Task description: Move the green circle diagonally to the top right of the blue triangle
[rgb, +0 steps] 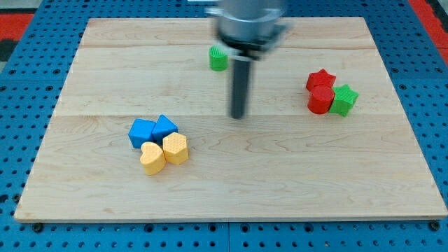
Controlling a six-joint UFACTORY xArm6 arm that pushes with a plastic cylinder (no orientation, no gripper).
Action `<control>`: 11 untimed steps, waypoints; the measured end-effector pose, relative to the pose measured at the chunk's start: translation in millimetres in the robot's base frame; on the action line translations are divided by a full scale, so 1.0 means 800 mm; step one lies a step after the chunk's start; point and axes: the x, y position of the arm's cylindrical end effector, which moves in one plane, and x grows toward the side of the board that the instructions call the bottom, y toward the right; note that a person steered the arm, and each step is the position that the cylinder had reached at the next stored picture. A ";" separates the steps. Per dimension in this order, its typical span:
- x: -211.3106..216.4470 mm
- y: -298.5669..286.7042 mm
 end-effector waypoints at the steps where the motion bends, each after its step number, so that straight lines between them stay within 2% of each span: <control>1: -0.100 -0.100; 2: -0.162 -0.093; 3: -0.190 0.026; 4: -0.169 0.008; 5: -0.189 -0.061; 7: -0.146 0.035; 8: -0.155 -0.008; 9: -0.095 0.118; 10: -0.081 0.159; 11: -0.076 0.097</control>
